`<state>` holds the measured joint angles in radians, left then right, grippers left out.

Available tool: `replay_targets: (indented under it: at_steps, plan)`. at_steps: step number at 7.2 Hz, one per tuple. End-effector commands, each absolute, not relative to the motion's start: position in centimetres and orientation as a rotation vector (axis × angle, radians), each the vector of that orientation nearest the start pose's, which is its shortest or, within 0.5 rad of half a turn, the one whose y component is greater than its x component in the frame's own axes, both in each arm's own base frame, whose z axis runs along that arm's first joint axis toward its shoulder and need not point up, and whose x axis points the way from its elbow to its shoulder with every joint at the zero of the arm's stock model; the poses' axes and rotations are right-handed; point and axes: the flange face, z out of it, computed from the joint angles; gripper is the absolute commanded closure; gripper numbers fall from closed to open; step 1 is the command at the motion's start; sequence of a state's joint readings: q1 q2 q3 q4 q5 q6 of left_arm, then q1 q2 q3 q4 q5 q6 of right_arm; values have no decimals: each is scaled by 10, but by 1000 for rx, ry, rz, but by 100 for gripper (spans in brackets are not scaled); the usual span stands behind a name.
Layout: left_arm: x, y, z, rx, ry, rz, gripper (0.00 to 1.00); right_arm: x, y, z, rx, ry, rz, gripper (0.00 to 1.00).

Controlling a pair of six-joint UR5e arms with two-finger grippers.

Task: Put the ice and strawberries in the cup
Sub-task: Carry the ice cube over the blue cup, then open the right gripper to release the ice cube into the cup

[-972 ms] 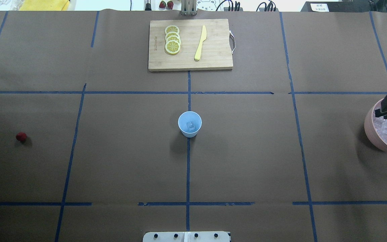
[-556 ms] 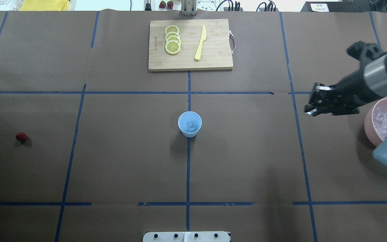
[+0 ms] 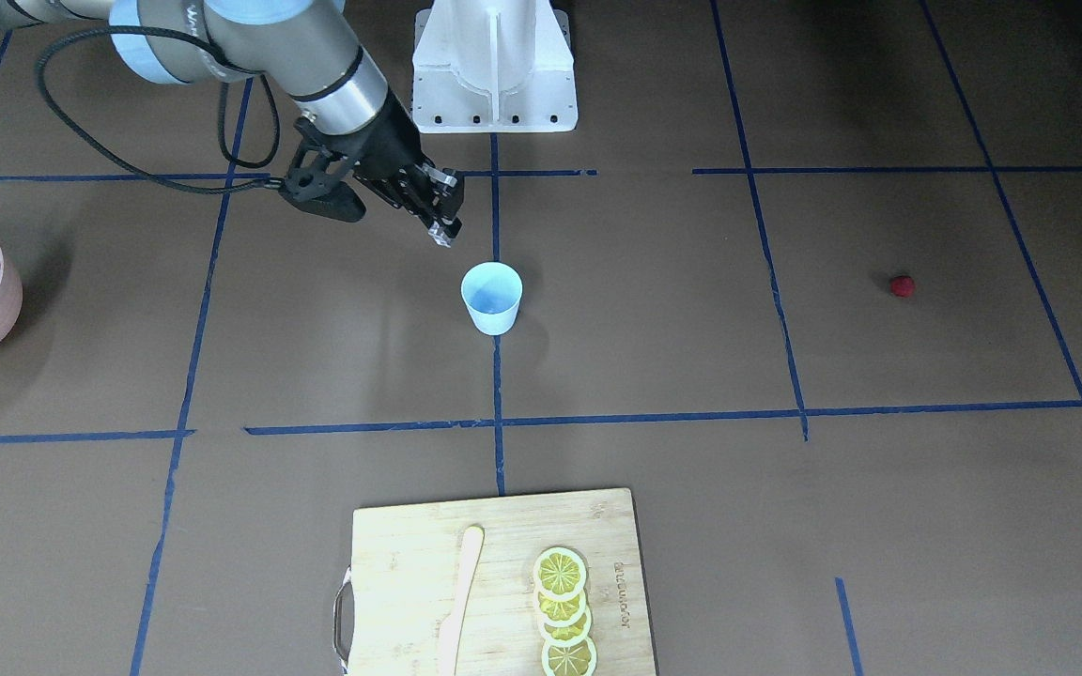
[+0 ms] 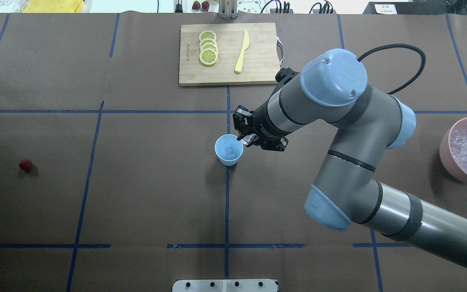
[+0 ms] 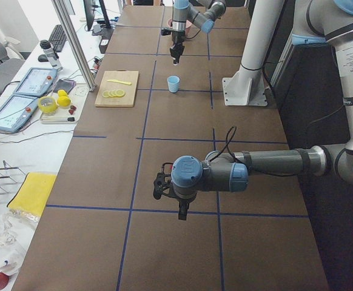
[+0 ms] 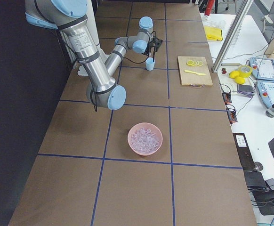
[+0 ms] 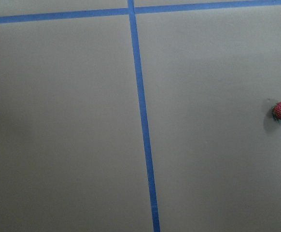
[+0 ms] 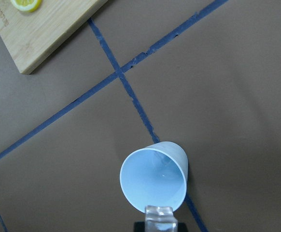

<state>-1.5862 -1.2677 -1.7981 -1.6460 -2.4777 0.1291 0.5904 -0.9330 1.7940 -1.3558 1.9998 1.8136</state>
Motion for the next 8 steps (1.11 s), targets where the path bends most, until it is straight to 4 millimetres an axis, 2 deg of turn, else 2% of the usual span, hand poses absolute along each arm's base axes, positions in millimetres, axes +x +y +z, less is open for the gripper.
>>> replay_targets:
  at_steps: [1,2,4,5,6,8]
  plan:
    - [-60,-359,660,62,906,105,0,-513,-441,166,-193,-1076,516,97]
    - [-60,-359,661,61,907,106,0,-518,-438,170,-197,-1066,512,93]
    - [-60,-359,660,62,906,105,0,-533,-432,179,-201,-1042,508,71]
    - [-60,-359,660,62,906,105,0,-535,-433,179,-200,-1039,509,49]
    - [-60,-359,660,62,906,105,0,-535,-434,180,-201,-1038,510,45]
    - [-60,-359,661,61,907,106,0,-535,-434,180,-201,-1038,510,44]
